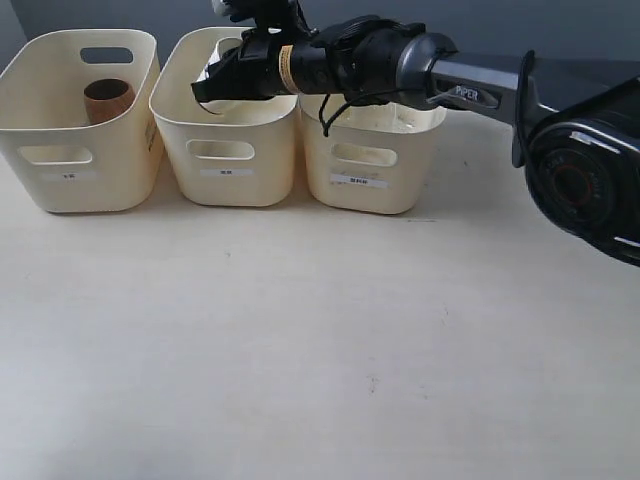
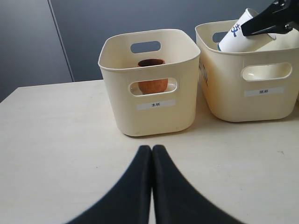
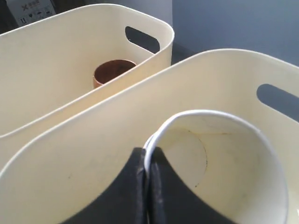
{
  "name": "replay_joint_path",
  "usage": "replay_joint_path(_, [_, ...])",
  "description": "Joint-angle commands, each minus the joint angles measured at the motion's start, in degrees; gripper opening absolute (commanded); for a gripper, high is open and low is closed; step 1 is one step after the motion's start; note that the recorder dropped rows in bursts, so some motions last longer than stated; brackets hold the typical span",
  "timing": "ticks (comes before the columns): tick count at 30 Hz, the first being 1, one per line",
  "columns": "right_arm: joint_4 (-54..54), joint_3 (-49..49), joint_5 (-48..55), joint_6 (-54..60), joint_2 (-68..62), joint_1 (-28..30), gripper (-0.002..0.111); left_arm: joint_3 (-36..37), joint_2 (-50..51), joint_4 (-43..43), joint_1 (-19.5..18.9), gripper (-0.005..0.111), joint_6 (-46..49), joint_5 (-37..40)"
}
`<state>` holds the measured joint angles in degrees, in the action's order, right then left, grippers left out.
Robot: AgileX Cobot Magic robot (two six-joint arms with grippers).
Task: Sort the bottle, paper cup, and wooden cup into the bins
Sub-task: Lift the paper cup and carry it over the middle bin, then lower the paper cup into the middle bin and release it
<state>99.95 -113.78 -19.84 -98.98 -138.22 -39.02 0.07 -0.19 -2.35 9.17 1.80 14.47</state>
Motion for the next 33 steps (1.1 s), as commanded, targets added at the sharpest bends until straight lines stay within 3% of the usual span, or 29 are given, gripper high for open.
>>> replay_joint_path(1, [-0.01,1.85,1.28,2.92,-0.20,0.36,-0.001,-0.07,0.19,-0.09,0.16,0.000,-0.16,-0.80])
replay_joint_path(6, [-0.01,3.70,1.55,6.03,-0.20,0.36,0.003,-0.07,0.19,-0.09,0.16,0.000,-0.16,-0.80])
replay_joint_path(10, [-0.01,3.79,1.66,6.04,-0.20,0.36,0.030,-0.07,0.19,-0.09,0.16,0.000,-0.16,-0.80])
replay_joint_path(13, [-0.01,3.79,2.64,5.82,-0.20,0.36,0.044,-0.07,0.19,-0.09,0.16,0.000,-0.16,-0.80])
replay_joint_path(31, [-0.01,3.79,2.53,6.03,2.12,0.36,0.045,-0.07,0.19,-0.09,0.16,0.000,-0.16,-0.80])
replay_joint_path(33, [-0.01,3.79,1.97,6.03,3.41,0.36,0.041,-0.07,0.19,-0.09,0.16,0.000,-0.16,-0.80])
